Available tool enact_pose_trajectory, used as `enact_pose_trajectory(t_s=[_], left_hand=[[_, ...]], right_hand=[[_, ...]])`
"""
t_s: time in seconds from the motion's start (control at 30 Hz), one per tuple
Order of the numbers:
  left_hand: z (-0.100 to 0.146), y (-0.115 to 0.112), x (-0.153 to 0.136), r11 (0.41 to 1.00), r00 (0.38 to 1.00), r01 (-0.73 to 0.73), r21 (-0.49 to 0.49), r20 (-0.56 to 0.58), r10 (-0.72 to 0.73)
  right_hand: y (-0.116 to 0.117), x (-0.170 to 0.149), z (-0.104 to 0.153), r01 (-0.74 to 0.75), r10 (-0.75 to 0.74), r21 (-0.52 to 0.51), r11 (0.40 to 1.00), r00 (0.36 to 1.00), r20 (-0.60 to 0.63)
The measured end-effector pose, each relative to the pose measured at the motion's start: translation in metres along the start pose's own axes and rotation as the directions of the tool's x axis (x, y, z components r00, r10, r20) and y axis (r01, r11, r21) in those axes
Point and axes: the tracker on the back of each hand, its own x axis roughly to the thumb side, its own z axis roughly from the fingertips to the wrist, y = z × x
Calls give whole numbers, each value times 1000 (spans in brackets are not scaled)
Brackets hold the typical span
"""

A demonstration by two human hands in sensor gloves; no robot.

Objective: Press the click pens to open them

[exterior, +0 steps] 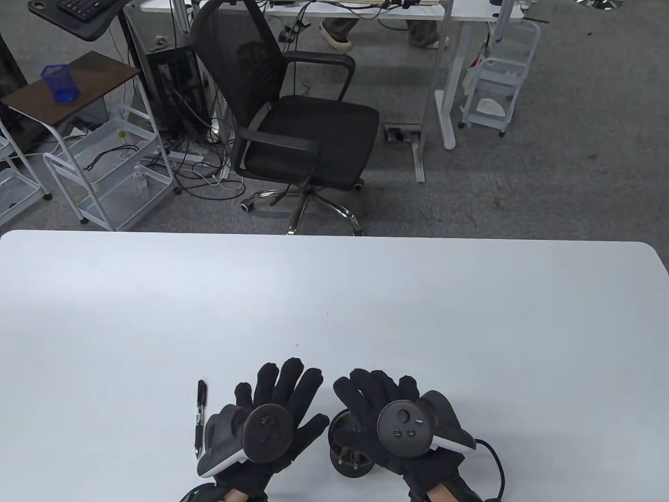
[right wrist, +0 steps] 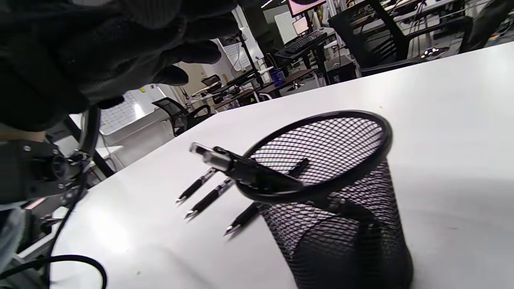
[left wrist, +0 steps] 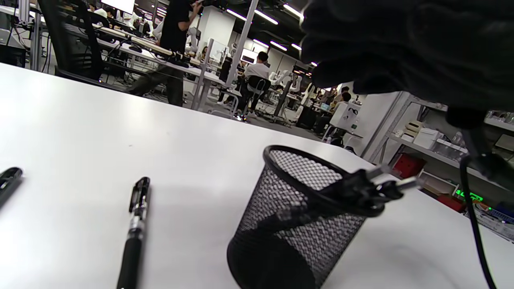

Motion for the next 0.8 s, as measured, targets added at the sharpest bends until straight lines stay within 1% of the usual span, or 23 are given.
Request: enact_pose_trajectory(t_s=[0.13, 0.23, 0.37, 0.5, 0.67, 0.8], left_hand=[[2, 4, -2, 1000, 1000, -20, 11, 4, 20], [3, 5, -3, 1000, 1000, -23, 12, 5, 23], [2, 6, -4, 999, 999, -32, 9, 5, 32], [2, 6, -4, 999, 999, -34, 5, 7, 34], [2, 6, -3, 999, 999, -36, 1, 8, 36], [2, 6, -3, 999, 999, -34, 3, 6, 34]], right_hand=[[1, 2, 3, 40, -42, 29, 999, 998, 56], [5, -1, 8, 19, -21, 28, 999, 997, 79], [16, -13, 20, -6, 8, -19, 1000, 995, 98], [34, -24, 29, -61, 65, -54, 997, 994, 90], [47, -26, 32, -77, 91, -130, 989, 990, 105], [51, -26, 32, -99, 118, -167, 981, 987, 109]])
